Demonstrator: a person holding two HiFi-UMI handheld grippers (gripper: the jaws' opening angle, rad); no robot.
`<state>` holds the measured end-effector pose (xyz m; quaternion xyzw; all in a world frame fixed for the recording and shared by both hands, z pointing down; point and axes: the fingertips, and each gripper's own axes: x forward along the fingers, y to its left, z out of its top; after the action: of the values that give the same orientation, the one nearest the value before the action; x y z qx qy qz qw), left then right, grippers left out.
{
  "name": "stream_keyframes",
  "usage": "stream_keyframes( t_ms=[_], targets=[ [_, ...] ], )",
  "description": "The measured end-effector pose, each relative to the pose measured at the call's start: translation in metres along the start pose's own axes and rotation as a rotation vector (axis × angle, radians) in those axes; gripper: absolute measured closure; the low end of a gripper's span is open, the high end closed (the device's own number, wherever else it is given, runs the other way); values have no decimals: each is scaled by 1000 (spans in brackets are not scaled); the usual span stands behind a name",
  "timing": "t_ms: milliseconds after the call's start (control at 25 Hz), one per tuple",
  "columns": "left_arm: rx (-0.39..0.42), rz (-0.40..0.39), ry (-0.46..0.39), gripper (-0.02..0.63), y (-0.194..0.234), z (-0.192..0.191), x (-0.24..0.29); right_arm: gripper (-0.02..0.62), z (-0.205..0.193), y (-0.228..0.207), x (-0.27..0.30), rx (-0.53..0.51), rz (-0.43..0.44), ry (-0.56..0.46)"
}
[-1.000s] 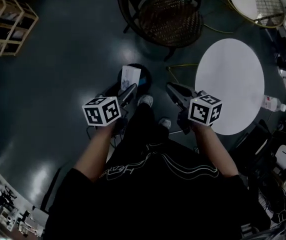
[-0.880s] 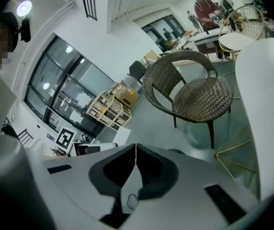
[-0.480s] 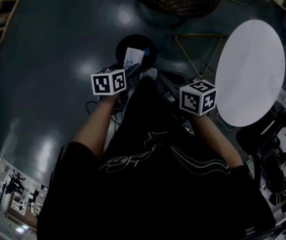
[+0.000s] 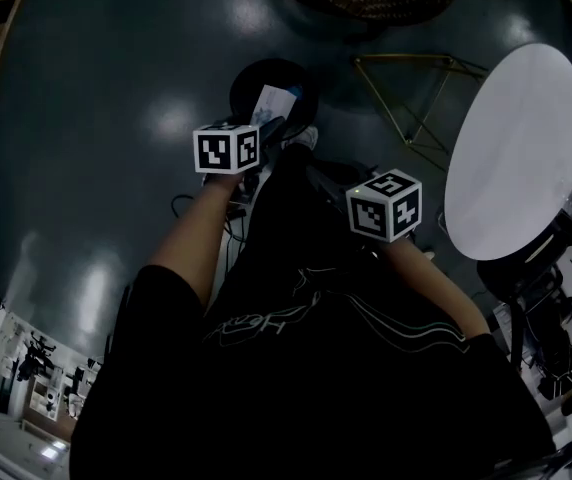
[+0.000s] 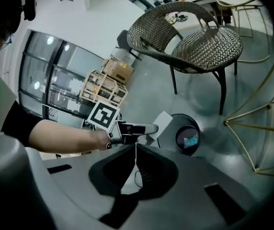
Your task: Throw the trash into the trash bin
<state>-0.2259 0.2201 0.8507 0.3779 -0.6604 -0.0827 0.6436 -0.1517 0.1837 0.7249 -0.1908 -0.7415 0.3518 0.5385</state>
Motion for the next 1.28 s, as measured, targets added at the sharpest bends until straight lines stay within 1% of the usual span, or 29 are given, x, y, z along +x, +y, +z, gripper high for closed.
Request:
stream_keyframes(
  t_ms=[80,160,200,320,480,560,640,760,800,880,960,1040,1120,1200,1280],
  targets=[
    [2,37,14,304,11,-3,6,560,0,-6,4,10,1,7],
    [-28,69,31,304,21,-8,9,560,1,-11,7,31,7,13],
    [-48,71,34,304,22,-9,10,560,2,-14,7,38,10,15],
    [-76,61,38,304,20,-13,13,560,5,-19,4,34,7,19],
    [-72,63,58,304,26,-29,6,560,4,-14,6,23,10,19],
    [-78,47,39,305,24,-32,0,561,4,-12,5,18,14,18],
    [-103,19,11,309,18,-30,-2,561,5,-14,0,22,18,11],
    [-132,14,-41,363,11,-26,-12,560,5,-14,-8,28,27,-7],
    [-134,12,-63,389,8,-24,-18,560,5,-11,-12,21,29,-11],
    [-130,-19,-113,454,-3,-14,-32,560,4,-3,-20,-8,29,-20],
    [-118,-58,-156,492,-17,-4,-45,560,1,4,-30,-39,35,-29],
    [-93,-76,-191,531,-30,3,-53,561,-6,7,-43,-50,47,-38],
    [-64,-103,-226,592,-50,13,-59,561,-10,9,-58,-49,59,-54],
    [-37,-158,-251,600,-79,22,-65,560,-12,13,-75,-49,70,-84],
    [-4,-232,-266,600,-116,27,-75,560,-13,23,-94,-47,81,-123]
  ],
)
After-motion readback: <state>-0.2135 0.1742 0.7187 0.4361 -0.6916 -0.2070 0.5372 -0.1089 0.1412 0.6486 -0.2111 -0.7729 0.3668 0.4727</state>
